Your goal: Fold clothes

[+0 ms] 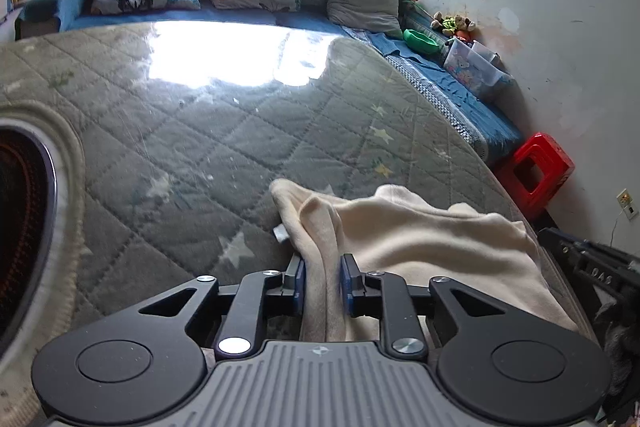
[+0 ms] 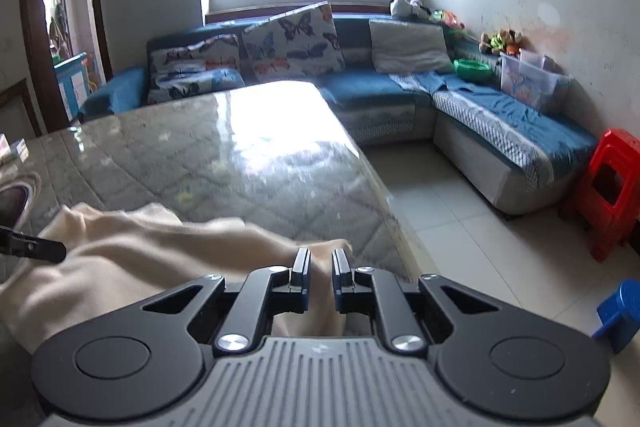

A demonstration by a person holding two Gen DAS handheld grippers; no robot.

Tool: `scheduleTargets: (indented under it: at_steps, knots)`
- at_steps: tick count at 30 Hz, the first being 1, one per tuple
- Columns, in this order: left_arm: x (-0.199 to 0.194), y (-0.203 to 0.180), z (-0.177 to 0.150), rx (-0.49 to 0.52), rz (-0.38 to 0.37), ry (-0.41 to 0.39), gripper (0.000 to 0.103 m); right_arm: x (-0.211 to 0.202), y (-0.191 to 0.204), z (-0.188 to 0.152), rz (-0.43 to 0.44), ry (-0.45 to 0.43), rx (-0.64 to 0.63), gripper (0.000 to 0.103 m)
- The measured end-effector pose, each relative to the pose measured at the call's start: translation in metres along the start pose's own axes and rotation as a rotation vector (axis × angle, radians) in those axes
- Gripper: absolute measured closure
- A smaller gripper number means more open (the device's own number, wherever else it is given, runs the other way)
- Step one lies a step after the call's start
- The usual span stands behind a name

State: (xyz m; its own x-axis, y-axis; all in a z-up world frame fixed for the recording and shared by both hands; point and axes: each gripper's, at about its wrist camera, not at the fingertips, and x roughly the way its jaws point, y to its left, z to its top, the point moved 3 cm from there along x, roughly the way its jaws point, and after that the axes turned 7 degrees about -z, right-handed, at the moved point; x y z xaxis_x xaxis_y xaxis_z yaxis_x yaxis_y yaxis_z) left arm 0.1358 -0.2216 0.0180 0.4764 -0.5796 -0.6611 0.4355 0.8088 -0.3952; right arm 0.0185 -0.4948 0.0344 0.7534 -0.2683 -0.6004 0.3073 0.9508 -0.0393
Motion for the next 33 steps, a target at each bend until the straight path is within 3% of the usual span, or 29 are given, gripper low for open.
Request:
scheduleTargets:
  at_steps: [2,7,19,21,33]
  knots:
    - [-0.001,-0.001,0.006,0.005,0.013,-0.016,0.073,-0.001,0.004,0.006,0.019,-0.011,-0.001,0.091]
    - [0.001,-0.013,0.018,0.038,0.008,-0.035,0.073,0.016,0.028,0.012,0.096,0.025,-0.010,0.091]
    - [0.050,-0.052,0.026,0.126,-0.081,0.035,0.075,0.046,0.048,0.008,0.084,0.068,-0.049,0.084]
    - [0.058,-0.056,0.025,0.145,-0.073,0.043,0.075,0.043,0.049,0.009,0.086,0.064,-0.059,0.080]
    - [0.066,-0.061,0.022,0.157,-0.042,0.041,0.073,0.037,0.048,0.008,0.089,0.057,-0.058,0.076]
